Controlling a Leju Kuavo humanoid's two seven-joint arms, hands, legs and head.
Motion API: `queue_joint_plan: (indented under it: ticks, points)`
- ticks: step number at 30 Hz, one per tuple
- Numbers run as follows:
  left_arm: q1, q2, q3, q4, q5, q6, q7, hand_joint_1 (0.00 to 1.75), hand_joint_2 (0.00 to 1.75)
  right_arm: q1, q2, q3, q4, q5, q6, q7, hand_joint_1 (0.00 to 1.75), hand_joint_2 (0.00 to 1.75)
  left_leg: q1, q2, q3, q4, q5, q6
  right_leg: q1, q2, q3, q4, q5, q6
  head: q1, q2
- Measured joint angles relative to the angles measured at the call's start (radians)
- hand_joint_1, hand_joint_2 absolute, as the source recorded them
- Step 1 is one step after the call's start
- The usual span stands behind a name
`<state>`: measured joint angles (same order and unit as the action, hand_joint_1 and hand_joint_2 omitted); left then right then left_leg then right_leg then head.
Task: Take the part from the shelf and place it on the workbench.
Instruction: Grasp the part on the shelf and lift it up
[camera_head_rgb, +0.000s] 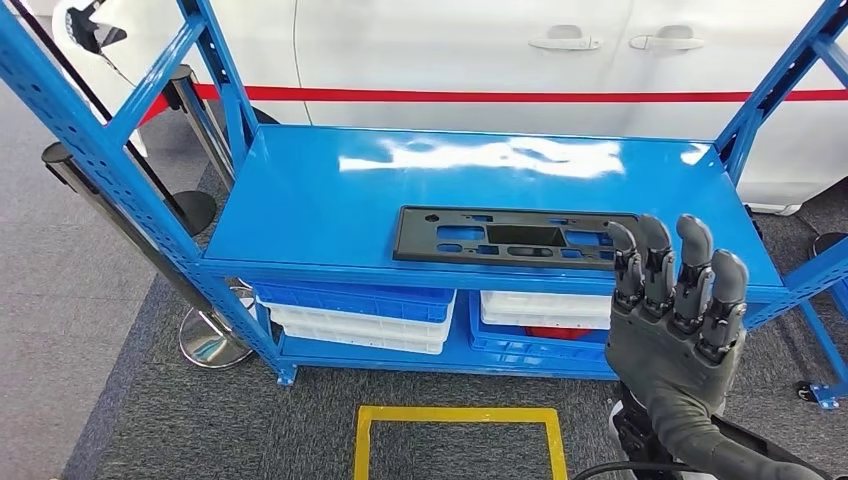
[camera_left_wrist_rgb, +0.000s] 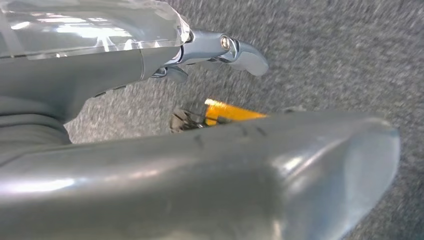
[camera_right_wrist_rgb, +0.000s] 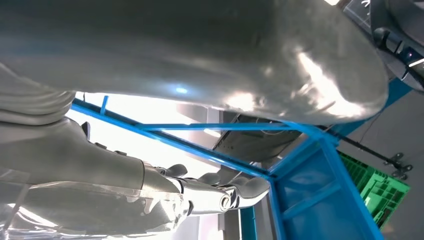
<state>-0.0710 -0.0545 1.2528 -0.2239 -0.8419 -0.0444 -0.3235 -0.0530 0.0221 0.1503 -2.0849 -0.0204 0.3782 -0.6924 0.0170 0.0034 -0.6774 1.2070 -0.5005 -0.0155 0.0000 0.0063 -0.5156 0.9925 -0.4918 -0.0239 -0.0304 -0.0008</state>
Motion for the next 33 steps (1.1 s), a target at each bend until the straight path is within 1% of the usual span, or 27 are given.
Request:
queue_joint_plan:
  ticks: [1, 2, 3, 6, 8, 9, 10, 12, 13, 14, 15, 16, 17, 18, 19, 20, 22, 23, 24, 26, 27, 28, 29, 30, 31, 32, 33]
  points:
    - [0.0, 0.001, 0.0, 0.0, 0.0, 0.0, 0.0, 0.0, 0.0, 0.001, 0.0, 0.0, 0.002, 0.001, 0.0, 0.0, 0.0, 0.0, 0.0, 0.0, 0.028, -0.062, 0.032, 0.003, 0.0, 0.001, 0.006, 0.004, -0.009, 0.004, 0.0, 0.0]
    - [-0.001, 0.002, 0.0, 0.0, 0.0, 0.0, 0.0, 0.0, 0.0, 0.002, 0.0, 0.0, 0.003, 0.001, 0.0, 0.0, 0.0, 0.0, -0.002, -0.001, 0.054, -0.117, 0.05, 0.007, 0.001, 0.002, 0.01, 0.01, -0.019, 0.009, 0.0, 0.0]
    - [-0.001, 0.002, 0.0, 0.0, 0.0, 0.0, 0.0, 0.0, 0.0, 0.003, 0.0, 0.0, 0.005, 0.002, 0.0, 0.0, 0.0, 0.0, -0.003, -0.002, 0.071, -0.152, 0.054, 0.012, 0.002, 0.003, 0.012, 0.012, -0.026, 0.014, 0.0, 0.0]
    - [-0.002, 0.002, 0.0, 0.0, 0.0, -0.001, 0.0, 0.0, 0.0, 0.006, 0.0, 0.001, 0.01, 0.003, 0.002, 0.0, 0.0, 0.0, -0.005, -0.004, 0.086, -0.173, 0.037, 0.032, 0.004, 0.004, 0.015, 0.019, -0.031, 0.029, 0.001, 0.0]
    - [-0.001, 0.0, 0.0, 0.0, 0.0, -0.001, 0.0, 0.0, 0.0, 0.006, 0.0, 0.003, 0.012, 0.003, 0.003, -0.001, 0.0, 0.0, 0.0, -0.004, 0.104, -0.181, 0.03, 0.044, 0.002, 0.002, 0.004, 0.057, -0.043, 0.039, 0.003, 0.0]
    - [-0.001, -0.001, 0.0, 0.0, 0.001, -0.001, 0.0, 0.0, 0.0, 0.007, 0.0, 0.005, 0.014, 0.004, 0.003, -0.001, 0.0, 0.0, 0.002, -0.004, 0.114, -0.184, 0.026, 0.047, 0.0, 0.001, -0.021, 0.102, -0.06, 0.046, 0.005, 0.0]
    - [-0.001, -0.001, 0.0, 0.0, 0.002, -0.001, 0.0, 0.0, 0.0, 0.008, -0.001, 0.007, 0.017, 0.003, 0.003, -0.001, 0.0, 0.0, 0.002, -0.004, 0.122, -0.186, 0.02, 0.05, -0.004, 0.0, -0.058, 0.162, -0.082, 0.053, 0.007, 0.0]
    - [0.0, -0.001, 0.0, 0.0, 0.003, -0.001, -0.001, 0.0, 0.0, 0.013, -0.002, 0.01, 0.025, 0.002, 0.003, 0.0, 0.0, 0.0, 0.002, -0.005, 0.135, -0.186, 0.007, 0.05, -0.011, -0.001, -0.147, 0.278, -0.116, 0.061, 0.008, 0.0]
    - [0.001, 0.0, 0.0, 0.0, 0.004, -0.001, -0.001, 0.0, 0.0, 0.016, -0.003, 0.012, 0.029, 0.001, 0.003, 0.0, 0.0, 0.0, 0.002, -0.005, 0.145, -0.186, -0.002, 0.048, -0.013, -0.001, -0.177, 0.3, -0.11, 0.062, 0.008, 0.0]
    - [0.003, -0.001, 0.0, 0.0, 0.004, 0.0, -0.002, 0.0, 0.0, 0.018, -0.003, 0.014, 0.033, 0.0, 0.003, 0.0, 0.0, 0.0, 0.003, -0.006, 0.157, -0.186, -0.011, 0.046, -0.015, -0.002, -0.189, 0.288, -0.085, 0.061, 0.008, 0.0]
    - [0.004, -0.001, 0.0, 0.0, 0.005, 0.0, -0.002, 0.0, 0.0, 0.019, -0.004, 0.015, 0.036, -0.001, 0.004, 0.0, 0.0, 0.0, 0.003, -0.006, 0.172, -0.186, -0.022, 0.044, -0.015, -0.003, -0.185, 0.242, -0.043, 0.058, 0.008, 0.0]
    - [0.005, -0.001, 0.0, 0.0, 0.008, 0.0, -0.002, 0.0, 0.0, 0.02, -0.006, 0.015, 0.04, -0.003, 0.005, 0.0, 0.0, 0.0, 0.003, -0.006, 0.186, -0.187, -0.034, 0.041, -0.015, -0.005, -0.171, 0.173, 0.014, 0.053, 0.009, 0.0]
    - [0.005, -0.002, 0.0, 0.0, 0.01, 0.001, -0.002, 0.0, 0.0, 0.021, -0.007, 0.015, 0.045, -0.005, 0.007, 0.0, 0.0, 0.0, 0.003, -0.006, 0.199, -0.189, -0.044, 0.037, -0.011, -0.007, -0.159, 0.118, 0.051, 0.047, 0.008, 0.0]
    - [0.004, -0.003, 0.001, 0.0, 0.012, 0.002, -0.002, 0.0, 0.0, 0.023, -0.009, 0.016, 0.049, -0.006, 0.008, 0.0, 0.0, 0.0, 0.003, -0.005, 0.208, -0.191, -0.053, 0.032, -0.005, -0.009, -0.15, 0.075, 0.076, 0.04, 0.008, 0.0]
    - [0.003, -0.004, 0.001, 0.0, 0.014, 0.002, -0.002, 0.0, 0.0, 0.025, -0.01, 0.016, 0.054, -0.007, 0.01, 0.0, 0.0, 0.0, 0.003, -0.005, 0.216, -0.196, -0.059, 0.026, 0.0, -0.01, -0.145, 0.052, 0.087, 0.034, 0.008, 0.0]
    - [0.002, -0.005, 0.001, 0.0, 0.014, 0.003, -0.002, 0.0, 0.0, 0.026, -0.011, 0.017, 0.057, -0.007, 0.011, 0.0, 0.0, 0.0, 0.002, -0.004, 0.225, -0.197, -0.059, 0.018, 0.004, -0.009, -0.142, 0.049, 0.077, 0.027, 0.009, 0.0]
    - [0.001, -0.004, 0.001, 0.0, 0.015, 0.003, -0.002, 0.0, 0.0, 0.026, -0.012, 0.019, 0.059, -0.007, 0.013, -0.001, 0.0, 0.0, 0.003, -0.002, 0.239, -0.191, -0.059, 0.007, 0.002, -0.006, -0.119, 0.036, 0.073, 0.015, 0.01, 0.0]
    - [0.001, -0.004, 0.001, 0.0, 0.015, 0.003, -0.002, 0.0, 0.0, 0.025, -0.013, 0.02, 0.06, -0.007, 0.014, -0.001, 0.0, 0.44, 0.003, -0.001, 0.237, -0.171, -0.062, 0.004, 0.0, -0.005, -0.104, 0.028, 0.066, 0.008, 0.01, 0.0]
    - [-0.001, -0.004, 0.001, 0.0, 0.015, 0.004, -0.003, 0.0, 0.0, 0.025, -0.013, 0.021, 0.063, -0.007, 0.015, -0.001, 0.0, 0.87, 0.004, -0.001, 0.221, -0.135, -0.074, 0.003, -0.001, -0.005, -0.089, 0.023, 0.062, 0.002, 0.01, 0.0]
    - [-0.003, -0.004, 0.003, 0.0, 0.012, 0.004, -0.004, 0.0, 0.0, 0.025, -0.014, 0.024, 0.072, -0.007, 0.01, -0.001, 0.0, 1.75, 0.004, -0.002, 0.149, -0.02, -0.119, 0.004, 0.0, -0.006, -0.069, 0.017, 0.047, -0.007, 0.009, 0.0]
    - [-0.002, -0.004, 0.004, 0.0, 0.009, 0.004, -0.005, 0.0, 0.0, 0.025, -0.015, 0.027, 0.079, -0.008, 0.004, -0.001, 0.0, 1.75, 0.004, -0.002, 0.106, 0.033, -0.142, 0.003, 0.002, -0.005, -0.061, 0.017, 0.039, -0.01, 0.008, 0.0]
    - [0.0, -0.005, 0.007, 0.0, 0.006, 0.004, -0.006, 0.0, 0.0, 0.026, -0.017, 0.031, 0.087, -0.008, -0.002, -0.001, 0.0, 1.75, 0.004, -0.002, 0.073, 0.061, -0.151, 0.002, 0.004, -0.003, -0.052, 0.017, 0.03, -0.011, 0.008, 0.0]
    - [0.002, -0.005, 0.01, 0.0, 0.002, 0.004, -0.007, 0.0, 0.0, 0.026, -0.019, 0.036, 0.097, -0.008, -0.006, -0.001, 0.0, 1.75, 0.004, -0.002, 0.053, 0.058, -0.137, 0.002, 0.006, 0.0, -0.04, 0.018, 0.021, -0.011, 0.008, 0.0]
    - [0.003, -0.005, 0.013, 0.0, -0.001, 0.004, -0.009, 0.0, 0.0, 0.026, -0.022, 0.042, 0.109, -0.007, -0.006, -0.001, 0.0, 1.75, 0.003, -0.002, 0.049, 0.02, -0.096, 0.003, 0.007, 0.002, -0.027, 0.018, 0.01, -0.01, 0.008, 0.0]
    - [0.004, -0.004, 0.015, 0.0, -0.003, 0.005, -0.01, 0.0, 0.0, 0.027, -0.024, 0.047, 0.123, -0.006, -0.004, 0.0, 0.0, 1.75, 0.003, -0.002, 0.054, -0.041, -0.038, 0.006, 0.008, 0.003, -0.013, 0.019, -0.001, -0.008, 0.008, 0.0]
    - [0.005, -0.004, 0.016, 0.0, -0.004, 0.006, -0.01, 0.0, 0.0, 0.026, -0.025, 0.052, 0.14, -0.004, -0.002, 0.0, 0.0, 1.75, 0.0, -0.002, 0.06, -0.092, 0.006, 0.009, 0.008, 0.003, -0.001, 0.02, -0.011, -0.005, 0.009, 0.0]
    - [0.004, -0.004, 0.018, 0.0, -0.005, 0.007, -0.01, 0.0, 0.0, 0.023, -0.026, 0.059, 0.162, 0.0, 0.0, 0.001, 0.0, 1.75, -0.003, -0.002, 0.066, -0.134, 0.035, 0.013, 0.008, 0.004, 0.005, 0.022, -0.018, -0.001, 0.008, 0.0]
